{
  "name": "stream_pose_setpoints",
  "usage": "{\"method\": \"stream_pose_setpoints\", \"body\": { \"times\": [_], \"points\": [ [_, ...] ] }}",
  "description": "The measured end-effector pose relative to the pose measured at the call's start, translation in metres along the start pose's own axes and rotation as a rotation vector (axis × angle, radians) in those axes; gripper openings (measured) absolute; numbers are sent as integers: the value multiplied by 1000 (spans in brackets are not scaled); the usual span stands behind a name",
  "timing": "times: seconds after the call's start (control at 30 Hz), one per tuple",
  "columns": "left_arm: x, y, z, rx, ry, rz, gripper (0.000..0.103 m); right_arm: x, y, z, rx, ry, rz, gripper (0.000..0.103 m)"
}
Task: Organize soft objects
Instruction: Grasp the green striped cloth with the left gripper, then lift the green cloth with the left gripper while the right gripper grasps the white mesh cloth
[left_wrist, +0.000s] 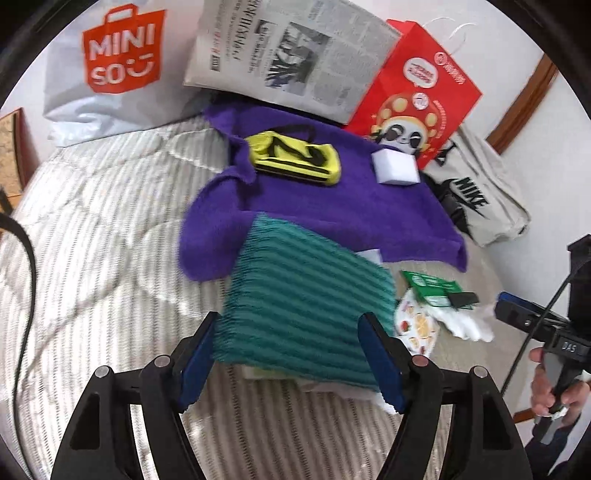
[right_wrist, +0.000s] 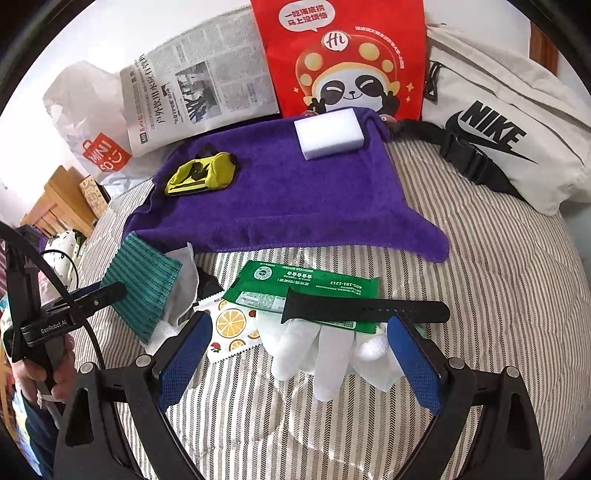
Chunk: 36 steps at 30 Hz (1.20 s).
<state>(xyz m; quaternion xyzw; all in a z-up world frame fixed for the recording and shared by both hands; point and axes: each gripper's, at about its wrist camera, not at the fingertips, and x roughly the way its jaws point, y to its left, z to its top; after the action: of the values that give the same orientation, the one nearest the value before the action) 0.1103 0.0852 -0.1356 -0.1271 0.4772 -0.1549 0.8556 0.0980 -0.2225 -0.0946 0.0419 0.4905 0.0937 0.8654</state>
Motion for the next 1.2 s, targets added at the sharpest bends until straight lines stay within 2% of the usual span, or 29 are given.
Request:
{"method": "stream_pose_setpoints", "body": {
  "times": [0.03,0.07,0.17,0.27,0.47,0.6,0.73,0.87,0.93,1.0,1.03,1.2],
  "points": [
    [0,-2,1,-2,-3,9,63,0,0,0,2,-1,0,95],
    [-2,-3,1,-2,-17,20,63,0,-1,0,4,5,2,95],
    [-14,-8,4,2,-45,-9,50,0,-3,-1,8,9,-10,95],
    [-25,-15,7,18,-62,-55,50,3,-6,-2,13,15,-19,95],
    [-26,-40,13,58,-68,-95,50,6,-7,-2,5,23,-30,95],
    [-19,-59,16,96,-53,-111,50,7,-8,-2,4,25,-30,95],
    [-11,-82,15,174,-40,-79,49,7,-10,-3,7,28,-27,95],
    [-1,-92,18,181,-27,-93,49,9,-13,-4,14,33,-32,95],
    [8,-96,19,191,-13,-54,44,11,-15,-4,18,40,-41,95],
    [20,-97,18,203,11,-17,22,12,-18,-6,20,44,-47,95],
    [23,-97,17,199,18,-16,19,12,-20,-6,23,46,-46,95],
    [11,-89,19,184,-1,-40,19,11,-30,-10,44,56,-43,95]
  ]
}}
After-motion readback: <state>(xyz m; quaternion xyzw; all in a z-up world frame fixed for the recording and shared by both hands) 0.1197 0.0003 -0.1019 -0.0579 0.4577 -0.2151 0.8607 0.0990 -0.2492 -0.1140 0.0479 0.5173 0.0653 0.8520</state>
